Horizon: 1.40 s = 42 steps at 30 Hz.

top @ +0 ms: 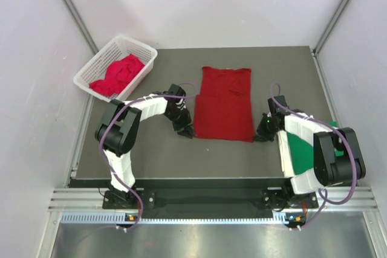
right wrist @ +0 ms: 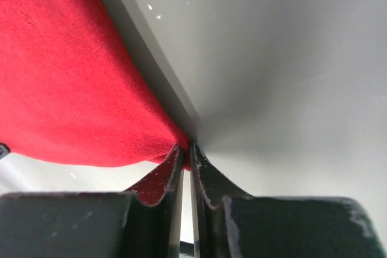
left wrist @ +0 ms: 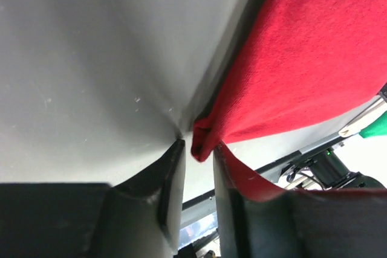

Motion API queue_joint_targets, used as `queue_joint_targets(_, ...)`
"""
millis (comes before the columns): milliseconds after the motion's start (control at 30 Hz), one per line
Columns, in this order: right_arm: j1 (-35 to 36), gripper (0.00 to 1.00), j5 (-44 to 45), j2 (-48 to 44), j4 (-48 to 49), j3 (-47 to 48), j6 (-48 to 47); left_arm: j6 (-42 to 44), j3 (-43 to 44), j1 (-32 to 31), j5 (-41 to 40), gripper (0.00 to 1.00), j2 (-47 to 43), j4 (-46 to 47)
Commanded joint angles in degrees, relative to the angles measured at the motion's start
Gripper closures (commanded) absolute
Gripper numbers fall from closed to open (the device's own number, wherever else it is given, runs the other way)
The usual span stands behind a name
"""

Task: Fold and stack the t-shirts
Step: Fold the tshirt

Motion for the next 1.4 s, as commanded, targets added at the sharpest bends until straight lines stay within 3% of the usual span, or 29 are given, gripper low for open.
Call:
queue_joint_targets(0,0.44,0.87,6.58,-1.36,-7.77,-3.22,-3.14,1.32,0.42,0.07,-0.98,0.67,-1.52,-4.64)
queue_joint_targets(167,0.44,0.64,7.98,-4.61,-10.75,-0.33,-5.59,2.2,7.09,0.16,1.4,0.64,-2.4,-4.21)
queue_joint_targets(333,-0.35,0.56,6.32,-4.71,-11.21,7.58,-10.34,3.7,16.24,3.04,2.27,0.63,1.63,-0.88)
queue_joint_targets(567,-3.6,0.55,-4.11,2.66,2.48,14.52,-16.23,3.96,29.15,6.4,9.66,0.64,12.88,14.15)
queue_joint_targets(900,-8.7,0.55,-13.8,17.87,9.27,28.06,-24.41,-3.32,34.09,7.45,16.25,0.64,23.17,36.8)
queue_joint_targets(1167,-9.58,0.57,-26.18,24.99,11.2,31.75,-27.83,-9.65,36.38,7.45,16.87,0.64,27.13,43.77)
queue_joint_targets(1367,-9.49,0.59,-28.49,28.68,10.77,34.3,-28.97,-11.68,37.43,7.37,16.61,0.64,30.21,45.54)
